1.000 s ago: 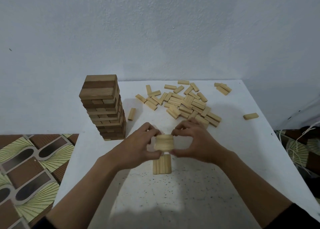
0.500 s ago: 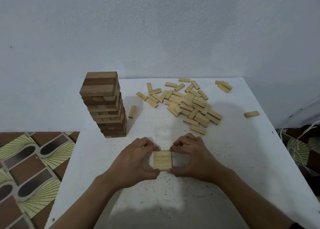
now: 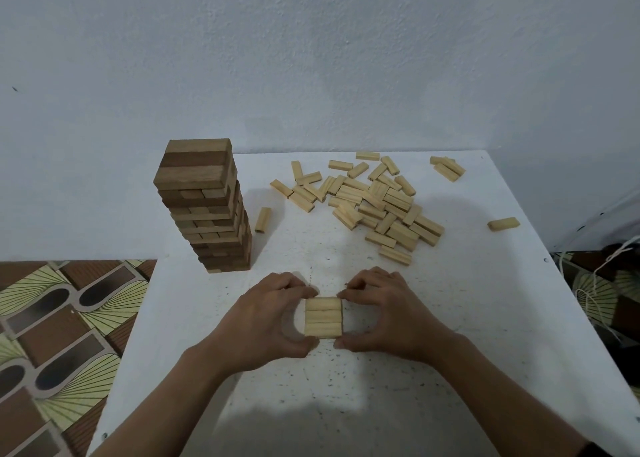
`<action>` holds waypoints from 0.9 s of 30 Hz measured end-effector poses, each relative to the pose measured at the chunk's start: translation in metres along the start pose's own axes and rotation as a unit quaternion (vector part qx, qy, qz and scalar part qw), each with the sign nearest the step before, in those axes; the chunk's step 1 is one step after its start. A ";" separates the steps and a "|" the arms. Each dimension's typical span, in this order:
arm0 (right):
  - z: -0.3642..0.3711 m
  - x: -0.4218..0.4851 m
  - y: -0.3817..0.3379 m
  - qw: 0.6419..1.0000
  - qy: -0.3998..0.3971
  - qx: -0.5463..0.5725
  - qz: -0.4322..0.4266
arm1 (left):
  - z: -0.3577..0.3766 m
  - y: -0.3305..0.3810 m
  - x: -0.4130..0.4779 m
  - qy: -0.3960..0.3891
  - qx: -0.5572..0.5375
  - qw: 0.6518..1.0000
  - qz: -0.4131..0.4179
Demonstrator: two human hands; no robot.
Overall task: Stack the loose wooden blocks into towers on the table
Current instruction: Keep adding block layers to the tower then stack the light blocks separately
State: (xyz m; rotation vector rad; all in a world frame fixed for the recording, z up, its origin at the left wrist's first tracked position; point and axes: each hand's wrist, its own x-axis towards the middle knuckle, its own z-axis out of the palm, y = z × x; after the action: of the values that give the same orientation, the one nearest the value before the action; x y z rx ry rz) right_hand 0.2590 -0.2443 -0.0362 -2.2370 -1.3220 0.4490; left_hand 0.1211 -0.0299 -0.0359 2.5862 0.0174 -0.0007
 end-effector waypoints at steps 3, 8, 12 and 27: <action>-0.001 -0.002 0.000 1.000 0.001 0.008 0.012 | -0.002 0.000 0.000 -0.013 -0.009 1.000 -0.004; 0.004 -0.001 -0.002 1.000 0.007 -0.001 0.003 | 0.000 0.000 0.003 -0.007 0.005 1.000 0.007; 0.008 0.000 -0.001 1.000 0.005 -0.018 -0.001 | 0.001 0.000 0.005 0.003 0.007 1.000 0.016; 0.010 0.002 -0.005 1.000 -0.013 -0.020 -0.014 | 0.005 0.000 0.003 -0.003 -0.003 1.000 0.028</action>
State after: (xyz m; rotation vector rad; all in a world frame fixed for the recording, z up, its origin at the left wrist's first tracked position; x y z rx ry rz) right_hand 0.2509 -0.2380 -0.0417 -2.2500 -1.3851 0.4464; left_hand 0.1239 -0.0328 -0.0401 2.5799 -0.0575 0.0118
